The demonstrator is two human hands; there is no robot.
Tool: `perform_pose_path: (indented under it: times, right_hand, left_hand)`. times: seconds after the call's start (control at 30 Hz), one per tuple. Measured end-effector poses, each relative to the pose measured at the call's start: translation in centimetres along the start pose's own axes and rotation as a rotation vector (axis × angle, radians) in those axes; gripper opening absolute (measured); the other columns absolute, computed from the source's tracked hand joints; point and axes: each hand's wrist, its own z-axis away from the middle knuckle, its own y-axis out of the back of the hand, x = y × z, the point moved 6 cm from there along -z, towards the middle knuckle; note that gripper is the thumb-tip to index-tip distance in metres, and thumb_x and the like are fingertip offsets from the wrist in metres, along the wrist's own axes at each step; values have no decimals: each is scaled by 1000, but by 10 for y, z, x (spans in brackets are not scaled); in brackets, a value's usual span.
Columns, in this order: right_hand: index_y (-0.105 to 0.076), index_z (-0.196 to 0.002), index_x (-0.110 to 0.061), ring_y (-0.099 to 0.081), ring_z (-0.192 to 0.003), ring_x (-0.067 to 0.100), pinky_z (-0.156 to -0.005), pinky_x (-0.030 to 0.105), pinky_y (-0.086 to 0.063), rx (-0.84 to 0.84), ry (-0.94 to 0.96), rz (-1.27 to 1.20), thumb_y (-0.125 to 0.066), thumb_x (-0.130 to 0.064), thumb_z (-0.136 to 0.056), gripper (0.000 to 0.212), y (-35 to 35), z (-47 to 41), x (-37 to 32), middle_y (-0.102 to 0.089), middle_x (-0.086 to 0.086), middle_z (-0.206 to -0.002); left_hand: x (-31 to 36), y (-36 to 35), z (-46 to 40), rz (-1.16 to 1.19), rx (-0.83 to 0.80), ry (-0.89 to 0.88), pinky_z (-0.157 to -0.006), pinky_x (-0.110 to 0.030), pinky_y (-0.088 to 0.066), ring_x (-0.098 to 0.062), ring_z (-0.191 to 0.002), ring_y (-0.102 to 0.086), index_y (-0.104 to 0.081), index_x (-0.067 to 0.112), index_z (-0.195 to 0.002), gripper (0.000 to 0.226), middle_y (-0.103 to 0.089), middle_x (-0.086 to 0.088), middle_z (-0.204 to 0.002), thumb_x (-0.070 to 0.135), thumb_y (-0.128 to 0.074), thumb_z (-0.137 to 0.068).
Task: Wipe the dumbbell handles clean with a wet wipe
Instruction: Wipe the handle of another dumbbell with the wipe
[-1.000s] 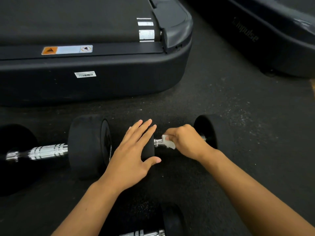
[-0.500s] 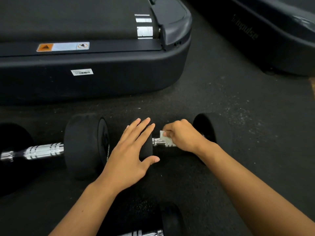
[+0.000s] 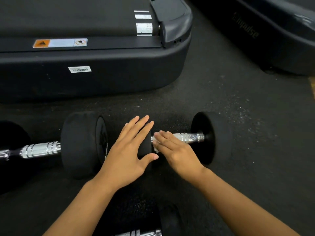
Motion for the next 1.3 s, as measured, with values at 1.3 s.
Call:
perform_pose_path:
  times: [1.3]
  right_hand:
    - [-66, -90, -14, -62, -82, 28, -72, 40, -50, -291, -486, -136, -56, -20, -90, 12, 8, -42, 40, -66, 11, -82]
  left_hand:
    - [4, 0, 3, -14, -33, 24, -107, -16, 10, 9, -135, 15, -9, 40, -141, 83, 2, 28, -149, 42, -66, -80]
